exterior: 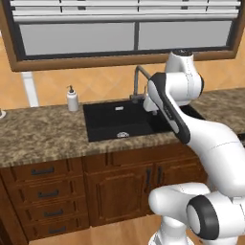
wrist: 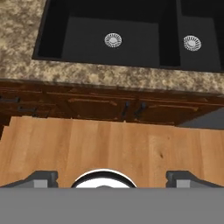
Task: Navigate to the stove.
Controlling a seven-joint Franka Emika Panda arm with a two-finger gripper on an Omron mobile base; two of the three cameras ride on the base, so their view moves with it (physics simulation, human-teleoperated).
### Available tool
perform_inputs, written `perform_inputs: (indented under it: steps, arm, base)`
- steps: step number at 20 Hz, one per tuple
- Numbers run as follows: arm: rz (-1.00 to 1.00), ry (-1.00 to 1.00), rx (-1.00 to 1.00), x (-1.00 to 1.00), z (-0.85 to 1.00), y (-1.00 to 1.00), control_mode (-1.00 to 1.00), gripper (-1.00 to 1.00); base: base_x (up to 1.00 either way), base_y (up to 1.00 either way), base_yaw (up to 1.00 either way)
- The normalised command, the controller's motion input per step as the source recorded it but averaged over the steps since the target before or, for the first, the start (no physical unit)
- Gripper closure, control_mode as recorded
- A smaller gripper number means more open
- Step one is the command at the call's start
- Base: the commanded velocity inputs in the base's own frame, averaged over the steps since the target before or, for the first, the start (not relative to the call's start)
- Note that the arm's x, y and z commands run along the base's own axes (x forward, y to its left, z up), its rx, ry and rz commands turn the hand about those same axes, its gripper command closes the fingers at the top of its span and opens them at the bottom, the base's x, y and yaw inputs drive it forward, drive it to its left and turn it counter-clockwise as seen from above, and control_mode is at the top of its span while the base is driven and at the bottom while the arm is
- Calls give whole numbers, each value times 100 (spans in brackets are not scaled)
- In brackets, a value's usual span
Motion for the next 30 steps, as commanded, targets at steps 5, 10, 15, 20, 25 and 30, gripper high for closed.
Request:
perform_inputs:
  steps: [5, 10, 15, 20, 25, 30]
  arm:
    - [0, 0, 0, 0, 0, 0, 100, -100]
    - [0, 0, 0, 0, 0, 0, 100, -100]
    - [0, 0, 0, 0, 0, 0, 100, -100]
    - [0, 0, 0, 0, 0, 0, 100, -100]
    - [0, 0, 0, 0, 0, 0, 100, -100]
    - [0, 0, 0, 0, 0, 0, 100, -100]
  base:
    - [-100, 0, -16]
    - [-87, 0, -24]
    - [-78, 0, -32]
    - [-50, -2, -65]
    - [-12, -3, -86]
    - [0, -2, -97]
